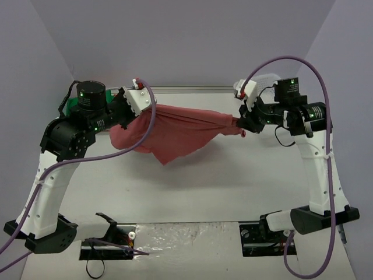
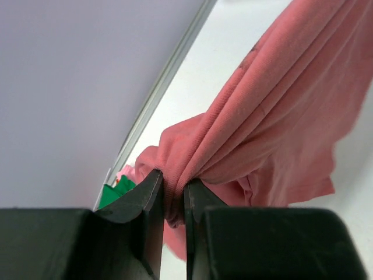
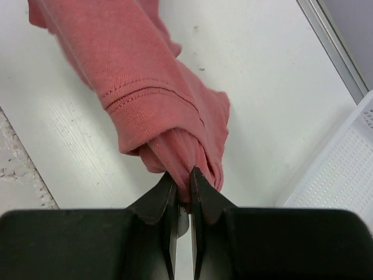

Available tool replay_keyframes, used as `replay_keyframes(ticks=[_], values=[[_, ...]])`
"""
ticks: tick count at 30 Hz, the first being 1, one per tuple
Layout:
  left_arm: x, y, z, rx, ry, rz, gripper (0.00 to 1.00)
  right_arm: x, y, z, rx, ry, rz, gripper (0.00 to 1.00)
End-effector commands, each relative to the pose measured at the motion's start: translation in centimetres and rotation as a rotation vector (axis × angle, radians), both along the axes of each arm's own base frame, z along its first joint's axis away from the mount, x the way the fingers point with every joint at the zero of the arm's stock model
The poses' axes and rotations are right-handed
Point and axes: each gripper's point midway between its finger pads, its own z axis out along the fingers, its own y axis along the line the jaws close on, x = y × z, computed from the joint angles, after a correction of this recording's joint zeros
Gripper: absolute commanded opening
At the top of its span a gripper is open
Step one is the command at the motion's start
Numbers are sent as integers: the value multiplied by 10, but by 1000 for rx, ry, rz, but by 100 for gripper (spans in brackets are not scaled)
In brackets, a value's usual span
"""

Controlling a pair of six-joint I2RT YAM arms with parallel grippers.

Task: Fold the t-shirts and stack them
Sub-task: Flatten out the tshirt

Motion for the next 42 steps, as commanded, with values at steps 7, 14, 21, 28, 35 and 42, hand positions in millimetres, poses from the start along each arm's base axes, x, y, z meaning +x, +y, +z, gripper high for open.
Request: replay_keyframes(ticks=[7, 14, 21, 28, 35, 42], values=[[-25, 5, -12, 20, 66, -74, 3, -21, -18, -33, -100, 89, 2, 0], [4, -11, -81, 80, 192, -87, 2, 27, -14, -76, -127, 166, -58, 0], [107, -34, -210, 156, 310, 25, 37, 143, -1, -171, -169, 369, -207, 26], [158, -58, -252, 126, 500, 73, 97, 179, -11, -175, -202, 336, -316, 57], [134, -38, -183, 55, 321, 117, 94, 141, -15, -141, -182, 276, -276, 57], [101, -6, -173, 24, 337, 206, 94, 88, 9, -152, -217, 312, -155, 56]])
